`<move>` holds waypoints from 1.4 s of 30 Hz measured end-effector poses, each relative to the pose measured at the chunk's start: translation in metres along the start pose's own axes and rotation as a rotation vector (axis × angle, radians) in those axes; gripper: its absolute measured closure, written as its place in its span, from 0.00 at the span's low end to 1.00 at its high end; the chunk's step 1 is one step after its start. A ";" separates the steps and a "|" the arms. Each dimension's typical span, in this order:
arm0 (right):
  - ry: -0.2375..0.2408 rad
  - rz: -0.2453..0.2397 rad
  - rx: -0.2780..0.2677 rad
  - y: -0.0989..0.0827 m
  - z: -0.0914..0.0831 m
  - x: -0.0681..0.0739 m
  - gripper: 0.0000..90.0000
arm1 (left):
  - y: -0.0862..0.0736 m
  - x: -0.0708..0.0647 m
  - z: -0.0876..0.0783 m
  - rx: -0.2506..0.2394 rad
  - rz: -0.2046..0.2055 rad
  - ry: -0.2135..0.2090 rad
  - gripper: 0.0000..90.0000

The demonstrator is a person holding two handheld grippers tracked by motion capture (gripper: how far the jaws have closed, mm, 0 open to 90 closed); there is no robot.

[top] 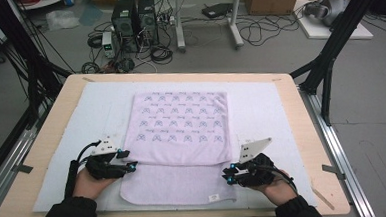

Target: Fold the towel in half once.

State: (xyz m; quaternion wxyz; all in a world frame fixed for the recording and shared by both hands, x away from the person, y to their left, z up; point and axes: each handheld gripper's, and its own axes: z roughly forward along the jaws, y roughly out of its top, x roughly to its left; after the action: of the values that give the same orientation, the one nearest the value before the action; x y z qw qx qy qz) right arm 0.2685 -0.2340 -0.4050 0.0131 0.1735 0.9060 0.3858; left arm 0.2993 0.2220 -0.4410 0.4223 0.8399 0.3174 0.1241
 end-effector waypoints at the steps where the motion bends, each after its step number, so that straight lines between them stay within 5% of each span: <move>1: -0.007 0.000 0.010 -0.003 0.004 -0.001 0.82 | 0.000 0.000 -0.001 -0.003 0.004 0.001 0.51; 5: 0.021 0.027 0.042 -0.016 0.023 -0.004 0.81 | -0.001 0.002 -0.002 -0.001 -0.001 0.001 0.52; 7: 0.005 0.003 0.041 -0.018 0.028 -0.001 0.81 | -0.002 0.002 -0.001 0.001 0.001 -0.001 0.52; 13: -0.037 -0.002 -0.030 -0.021 0.006 0.000 0.78 | -0.002 0.001 -0.002 -0.002 -0.001 -0.003 0.52; 18: -0.054 0.052 -0.013 -0.036 0.002 0.002 0.71 | -0.002 0.000 0.000 0.005 0.004 -0.003 0.51; 22: -0.022 0.071 -0.002 -0.040 0.011 0.001 0.92 | -0.002 0.000 -0.001 0.003 0.002 -0.003 0.51; 30: -0.041 -0.011 0.053 -0.015 0.009 0.006 0.97 | -0.002 0.000 -0.001 0.004 0.001 -0.004 0.52; 35: 0.001 -0.051 0.065 0.007 0.031 0.008 0.94 | -0.002 0.000 -0.001 0.003 0.004 -0.007 0.51; 38: 0.007 -0.039 0.077 0.005 0.043 0.006 0.86 | -0.002 0.000 -0.001 0.001 0.003 -0.010 0.51; 42: 0.012 -0.040 0.058 -0.004 0.038 0.006 0.82 | -0.003 0.000 0.001 0.002 0.002 -0.010 0.51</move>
State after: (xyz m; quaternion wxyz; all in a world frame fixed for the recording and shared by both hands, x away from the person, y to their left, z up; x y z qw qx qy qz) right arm 0.2677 -0.2078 -0.4336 0.0102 0.1531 0.9203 0.3598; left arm 0.2987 0.2229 -0.4444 0.4228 0.8414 0.3145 0.1199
